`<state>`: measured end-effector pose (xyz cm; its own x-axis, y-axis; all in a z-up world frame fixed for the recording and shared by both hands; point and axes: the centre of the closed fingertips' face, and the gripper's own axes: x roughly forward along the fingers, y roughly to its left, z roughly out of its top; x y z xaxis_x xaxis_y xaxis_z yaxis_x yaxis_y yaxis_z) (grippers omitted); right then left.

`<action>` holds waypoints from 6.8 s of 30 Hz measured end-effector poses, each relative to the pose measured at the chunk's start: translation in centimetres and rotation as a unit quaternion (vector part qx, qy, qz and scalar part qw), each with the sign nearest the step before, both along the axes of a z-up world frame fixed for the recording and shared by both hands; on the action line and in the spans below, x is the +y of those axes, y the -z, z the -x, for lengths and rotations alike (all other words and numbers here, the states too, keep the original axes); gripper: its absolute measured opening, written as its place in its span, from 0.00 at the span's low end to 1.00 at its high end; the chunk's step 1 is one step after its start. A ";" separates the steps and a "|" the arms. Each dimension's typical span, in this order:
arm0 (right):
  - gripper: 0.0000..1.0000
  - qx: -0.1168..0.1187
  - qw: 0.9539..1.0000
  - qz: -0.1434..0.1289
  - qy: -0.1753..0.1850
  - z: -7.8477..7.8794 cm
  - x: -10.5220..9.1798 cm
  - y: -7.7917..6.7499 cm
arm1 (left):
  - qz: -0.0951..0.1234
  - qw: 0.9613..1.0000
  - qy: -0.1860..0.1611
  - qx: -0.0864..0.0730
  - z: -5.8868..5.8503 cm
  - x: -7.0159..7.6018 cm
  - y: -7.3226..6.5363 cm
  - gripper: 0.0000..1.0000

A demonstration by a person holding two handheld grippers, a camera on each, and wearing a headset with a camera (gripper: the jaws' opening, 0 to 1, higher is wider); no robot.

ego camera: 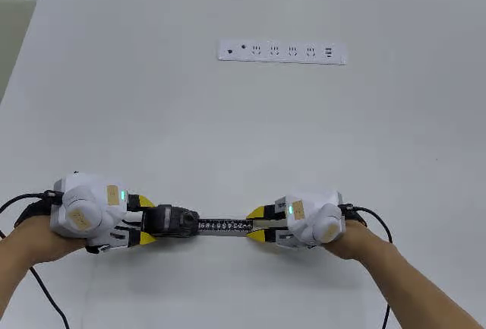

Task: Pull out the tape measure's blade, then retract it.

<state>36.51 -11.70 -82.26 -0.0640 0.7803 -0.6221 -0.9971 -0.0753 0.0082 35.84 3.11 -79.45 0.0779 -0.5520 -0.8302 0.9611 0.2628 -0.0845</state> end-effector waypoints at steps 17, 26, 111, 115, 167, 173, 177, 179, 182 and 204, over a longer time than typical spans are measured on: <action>0.10 -0.003 1.000 0.008 0.007 -0.1 -2.6 0.0 | 0.000 1.000 -0.001 0.001 0.0 -0.1 0.1 0.26; 0.11 -0.004 1.000 0.013 0.011 -0.1 -3.7 0.1 | 0.000 1.000 -0.001 0.003 0.1 -0.3 -0.1 0.27; 0.13 -0.019 0.994 0.098 0.033 -0.9 -13.8 0.3 | 0.002 1.000 -0.005 0.012 0.1 -0.7 -0.3 0.28; 0.14 -0.022 0.994 0.105 0.036 -1.0 -13.9 0.3 | 0.001 1.000 -0.005 0.014 0.0 -0.7 -0.3 0.29; 0.44 0.003 0.979 0.067 0.195 2.7 -16.7 -1.9 | 0.152 0.962 -0.227 -0.010 5.5 -0.1 -1.3 0.58; 0.47 0.007 0.975 0.059 0.215 3.6 -16.3 -1.8 | 0.164 0.954 -0.249 -0.019 6.4 -0.5 -0.8 0.62; 0.50 0.011 0.972 0.050 0.229 4.1 -15.8 -2.0 | 0.166 0.953 -0.253 -0.025 6.8 -1.0 -0.7 0.64; 0.51 0.013 0.971 0.046 0.233 4.5 -15.5 -2.1 | 0.169 0.951 -0.257 -0.020 7.2 -1.2 -0.6 0.64; 0.52 0.014 0.968 0.038 0.247 4.8 -15.2 -2.4 | 0.170 0.950 -0.263 -0.022 7.6 -1.5 -0.6 0.67; 0.87 0.009 0.935 -0.016 0.355 6.2 -14.1 -5.0 | 0.181 0.926 -0.325 -0.063 7.5 -2.3 -3.1 1.00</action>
<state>30.28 -25.80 -77.26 0.4670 0.6484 -0.6012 -0.7959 0.6045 0.0337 28.34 0.79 -76.40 0.5756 -0.5947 -0.5613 0.6181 0.7658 -0.1774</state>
